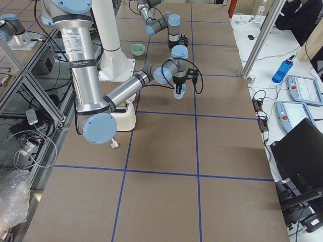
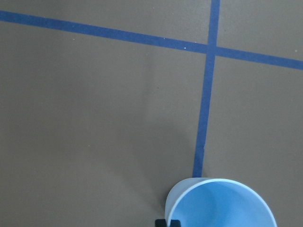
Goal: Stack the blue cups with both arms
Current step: 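Carry the left cup toward the table center while the right gripper lifts its cup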
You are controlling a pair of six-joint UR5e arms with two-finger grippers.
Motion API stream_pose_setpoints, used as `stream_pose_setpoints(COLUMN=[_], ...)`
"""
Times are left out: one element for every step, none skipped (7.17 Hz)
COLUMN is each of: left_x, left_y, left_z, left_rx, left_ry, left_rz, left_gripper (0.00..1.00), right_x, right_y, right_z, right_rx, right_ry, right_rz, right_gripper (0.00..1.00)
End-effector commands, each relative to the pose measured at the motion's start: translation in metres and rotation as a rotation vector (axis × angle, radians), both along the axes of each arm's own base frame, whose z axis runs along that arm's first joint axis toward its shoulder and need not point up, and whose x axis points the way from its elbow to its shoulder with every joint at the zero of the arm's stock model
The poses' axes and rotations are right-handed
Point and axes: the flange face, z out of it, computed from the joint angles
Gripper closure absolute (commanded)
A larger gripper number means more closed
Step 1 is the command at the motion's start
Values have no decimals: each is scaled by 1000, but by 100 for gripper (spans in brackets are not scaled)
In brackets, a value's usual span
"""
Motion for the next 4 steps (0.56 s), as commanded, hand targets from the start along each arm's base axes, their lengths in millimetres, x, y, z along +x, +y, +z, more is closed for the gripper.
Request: stream_pose_setpoints(left_x=[0,-1,-2,-9], left_y=[0,1,1,4], left_z=[1,-1,-2,-9], left_rx=[0,3,6,17], left_ry=[-1,10,14,34], left_rz=[0,-3,-2,2], left_gripper=[42,17,6,3], right_x=[0,0,-1,-3], right_y=[0,0,-1,-3], right_z=[0,1,-3,-7], right_rx=[0,-1,3,6], right_ry=[0,1,-4,-7], right_rz=[-1,-1,-2,-2], right_gripper=[100,100,100,100])
